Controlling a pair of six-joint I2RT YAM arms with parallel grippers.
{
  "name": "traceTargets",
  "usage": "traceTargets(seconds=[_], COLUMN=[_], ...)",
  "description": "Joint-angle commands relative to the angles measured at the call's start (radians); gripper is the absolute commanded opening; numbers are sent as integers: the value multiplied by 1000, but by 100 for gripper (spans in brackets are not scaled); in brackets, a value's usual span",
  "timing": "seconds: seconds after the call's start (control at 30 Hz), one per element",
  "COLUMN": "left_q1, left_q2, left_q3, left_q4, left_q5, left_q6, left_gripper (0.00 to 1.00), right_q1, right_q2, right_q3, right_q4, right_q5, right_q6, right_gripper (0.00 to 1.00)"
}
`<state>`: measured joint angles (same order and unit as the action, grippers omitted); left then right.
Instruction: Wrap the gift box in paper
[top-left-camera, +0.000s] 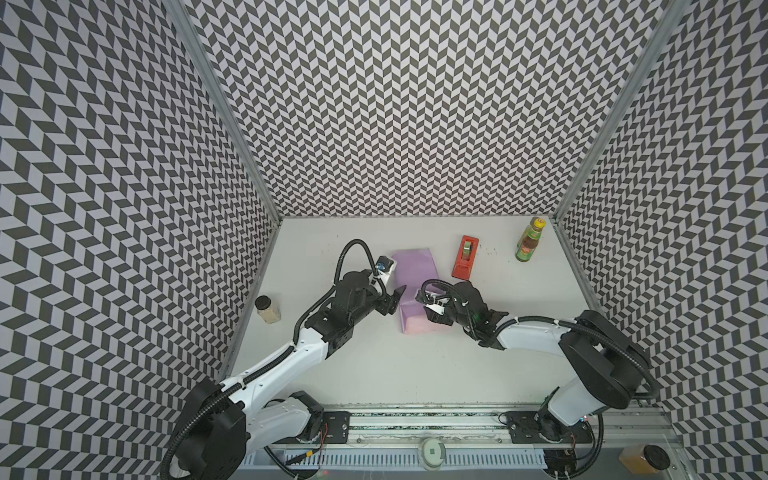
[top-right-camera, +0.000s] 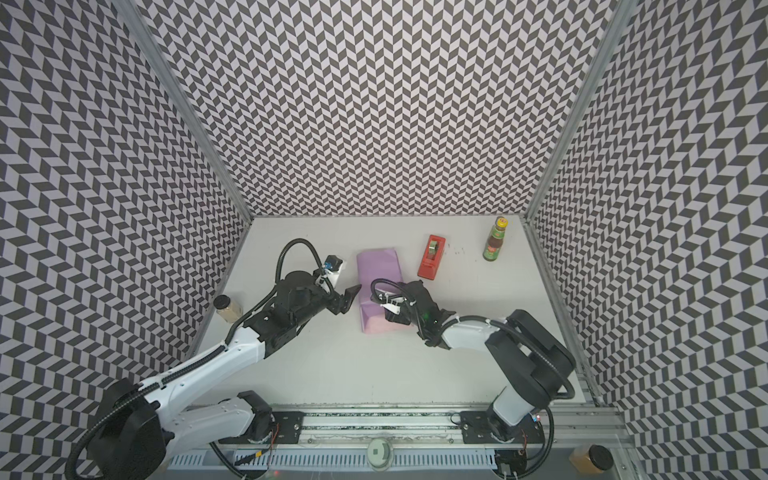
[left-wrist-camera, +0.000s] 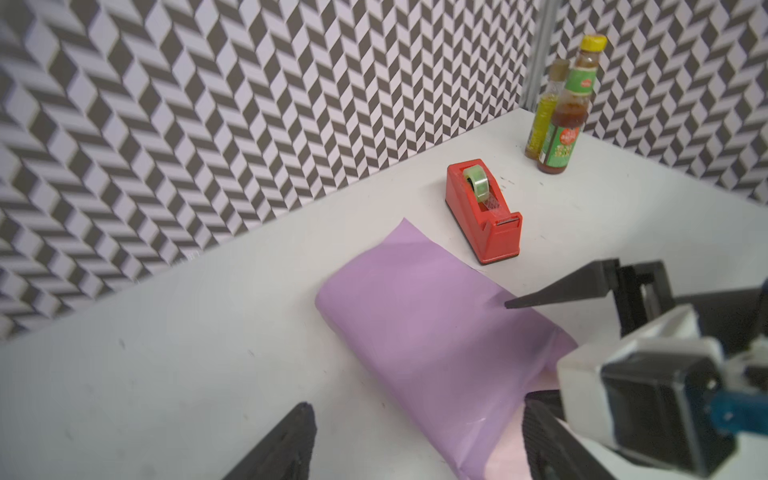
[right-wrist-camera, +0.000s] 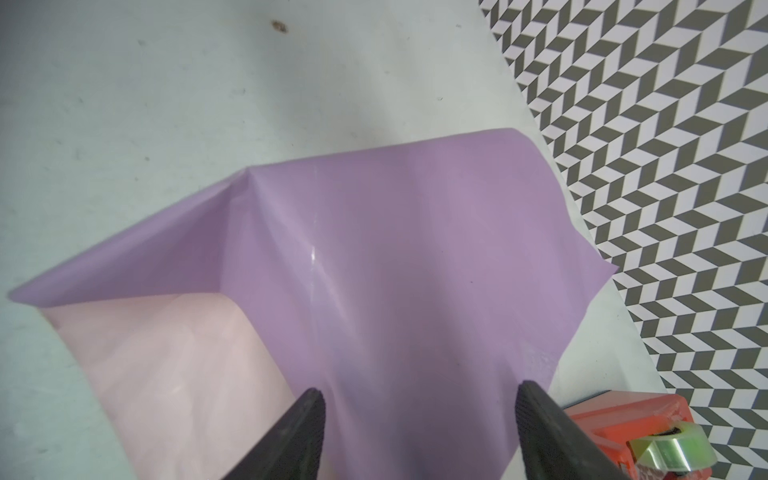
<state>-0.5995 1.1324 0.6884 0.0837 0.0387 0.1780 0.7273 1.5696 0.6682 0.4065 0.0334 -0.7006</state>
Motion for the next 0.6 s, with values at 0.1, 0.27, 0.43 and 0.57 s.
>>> traceTargets(seconds=[0.1,0.27,0.43,0.57], left_q1=[5,7,-45,-76], left_q2=[96,188,294,392], left_q3=[32,67,99,126], left_q4=[31,60,81,104], left_q5=[90,168,190,167], left_q6=[521,676,763,790], left_gripper=[85,86,85,83], right_q1=[-19,-96,-163,-218], right_q2=[-169,-267,-360,-386], right_q3=[-68,-118,-199,-242], right_q4=[112,8,-67,-91], right_q5=[-36,24,-60,-118], right_q6=[285,665,909,1028], right_gripper=[75,76,76,76])
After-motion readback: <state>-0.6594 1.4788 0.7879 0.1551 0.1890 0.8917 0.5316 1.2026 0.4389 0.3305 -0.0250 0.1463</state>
